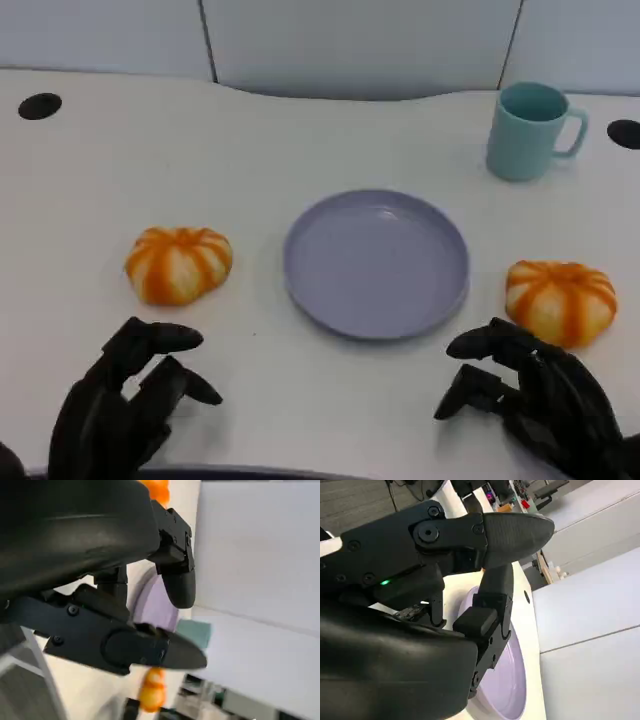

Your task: Grasp the bread from the table and place it into the plate.

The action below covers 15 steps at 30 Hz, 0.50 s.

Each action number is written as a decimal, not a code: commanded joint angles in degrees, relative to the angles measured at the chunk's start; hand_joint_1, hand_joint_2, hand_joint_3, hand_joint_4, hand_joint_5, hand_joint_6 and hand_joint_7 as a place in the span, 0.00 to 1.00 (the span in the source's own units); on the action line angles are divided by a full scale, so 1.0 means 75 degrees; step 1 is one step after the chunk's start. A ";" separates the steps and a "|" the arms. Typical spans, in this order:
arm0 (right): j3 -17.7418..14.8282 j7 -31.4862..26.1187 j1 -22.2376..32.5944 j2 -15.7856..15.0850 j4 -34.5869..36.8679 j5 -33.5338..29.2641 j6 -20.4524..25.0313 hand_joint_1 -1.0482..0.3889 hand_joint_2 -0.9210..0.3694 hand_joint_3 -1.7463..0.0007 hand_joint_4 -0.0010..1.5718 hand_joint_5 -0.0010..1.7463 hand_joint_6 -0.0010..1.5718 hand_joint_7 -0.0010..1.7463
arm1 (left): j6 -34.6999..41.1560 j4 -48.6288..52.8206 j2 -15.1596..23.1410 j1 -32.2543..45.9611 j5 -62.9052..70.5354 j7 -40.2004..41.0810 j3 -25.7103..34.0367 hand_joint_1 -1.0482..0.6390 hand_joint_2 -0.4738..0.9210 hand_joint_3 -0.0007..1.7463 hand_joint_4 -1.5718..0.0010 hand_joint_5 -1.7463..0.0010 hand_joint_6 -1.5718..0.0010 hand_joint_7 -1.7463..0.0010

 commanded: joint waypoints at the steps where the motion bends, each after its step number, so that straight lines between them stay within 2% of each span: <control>1: 0.0014 -0.0059 0.0069 -0.0026 -0.0052 -0.0014 -0.0009 0.38 0.00 0.76 0.48 0.73 0.45 0.54 | -0.1191 -0.2446 0.1398 -0.0436 0.4462 0.1986 0.0015 0.22 1.00 0.18 0.94 0.18 0.84 0.55; 3: 0.0016 -0.0087 0.0064 -0.0020 -0.0063 -0.0015 0.0024 0.38 0.00 0.76 0.48 0.74 0.46 0.54 | -0.1334 -0.2608 0.1660 -0.0570 0.5320 0.2502 -0.0009 0.23 1.00 0.18 0.96 0.24 0.82 0.67; 5: 0.0013 -0.0077 0.0062 -0.0015 -0.0061 0.0003 0.0031 0.38 0.00 0.77 0.48 0.74 0.46 0.54 | -0.1338 -0.2631 0.1826 -0.0637 0.5757 0.2836 -0.0086 0.23 1.00 0.18 0.96 0.26 0.81 0.70; 6: 0.0010 -0.0059 0.0061 -0.0012 -0.0053 0.0016 0.0026 0.38 0.00 0.76 0.48 0.73 0.46 0.54 | -0.1317 -0.2650 0.1902 -0.0663 0.5948 0.2990 -0.0131 0.23 1.00 0.17 0.96 0.32 0.81 0.74; 8: 0.0005 -0.0041 0.0059 -0.0006 -0.0045 0.0030 0.0018 0.38 0.00 0.76 0.48 0.73 0.46 0.54 | -0.1186 -0.2730 0.2063 -0.0702 0.6303 0.3277 -0.0258 0.23 1.00 0.17 0.96 0.35 0.81 0.77; 9: 0.0004 -0.0040 0.0058 -0.0003 -0.0044 0.0032 0.0015 0.38 0.00 0.76 0.48 0.73 0.45 0.54 | -0.1091 -0.2782 0.2141 -0.0708 0.6424 0.3393 -0.0334 0.22 1.00 0.17 0.97 0.40 0.80 0.81; 15: 0.0044 -0.0096 0.0088 -0.0002 -0.0119 -0.0015 -0.0004 0.38 0.00 0.76 0.48 0.74 0.46 0.54 | -0.0673 -0.3017 0.2465 -0.0680 0.6697 0.3787 -0.0665 0.22 1.00 0.17 0.98 0.45 0.80 0.85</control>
